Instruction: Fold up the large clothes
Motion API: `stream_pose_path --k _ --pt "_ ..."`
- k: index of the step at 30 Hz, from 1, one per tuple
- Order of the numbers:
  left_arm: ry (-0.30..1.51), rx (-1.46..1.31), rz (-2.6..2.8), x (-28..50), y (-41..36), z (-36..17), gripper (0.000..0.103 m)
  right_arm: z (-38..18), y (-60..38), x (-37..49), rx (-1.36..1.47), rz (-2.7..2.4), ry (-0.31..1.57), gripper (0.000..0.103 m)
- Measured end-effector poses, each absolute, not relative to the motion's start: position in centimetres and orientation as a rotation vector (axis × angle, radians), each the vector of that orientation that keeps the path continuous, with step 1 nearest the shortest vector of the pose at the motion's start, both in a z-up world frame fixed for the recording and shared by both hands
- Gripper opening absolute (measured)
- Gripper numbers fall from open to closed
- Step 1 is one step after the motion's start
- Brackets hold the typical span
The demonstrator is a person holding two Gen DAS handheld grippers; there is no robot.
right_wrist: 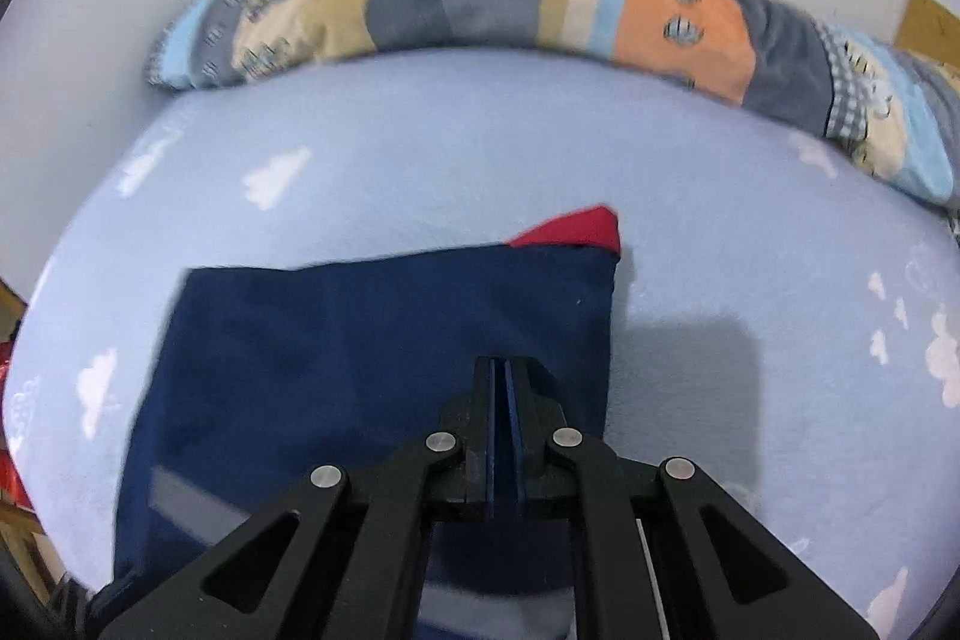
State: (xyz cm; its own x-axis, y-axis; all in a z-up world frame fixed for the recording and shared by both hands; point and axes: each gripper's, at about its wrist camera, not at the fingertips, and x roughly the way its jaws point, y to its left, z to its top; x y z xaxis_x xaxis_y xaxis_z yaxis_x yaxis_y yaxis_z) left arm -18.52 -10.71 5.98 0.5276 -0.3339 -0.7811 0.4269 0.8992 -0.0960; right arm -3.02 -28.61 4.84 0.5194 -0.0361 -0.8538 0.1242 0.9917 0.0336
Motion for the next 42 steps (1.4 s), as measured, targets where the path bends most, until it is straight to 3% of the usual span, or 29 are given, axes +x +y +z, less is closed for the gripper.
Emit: stream_pose_path --k 7,13,20,27,34,42 --pt "0.907 0.109 -0.465 -18.4 -10.6 6.0 0.077 2.0 -29.0 -1.5 0.121 -0.105 1.085 0.008" --pt "0.909 0.105 -0.465 -18.5 -10.5 6.1 0.077 2.9 -29.7 -1.5 0.141 -0.073 1.116 0.008" --pt "0.907 0.087 -0.461 -18.4 -10.0 6.3 0.077 7.7 -28.5 -9.0 0.144 0.027 1.044 0.011" --pt "0.905 0.091 -0.445 -18.5 -9.7 6.3 0.077 6.2 -26.1 -17.4 0.184 0.083 1.106 0.011" --pt "0.905 0.130 -0.397 -18.6 -9.7 5.9 0.077 2.9 -26.0 -17.1 0.193 0.084 1.147 0.010" --pt "0.896 0.130 -0.393 -19.2 -9.1 6.1 0.077 7.8 -25.1 -22.0 0.222 0.156 1.077 0.013"
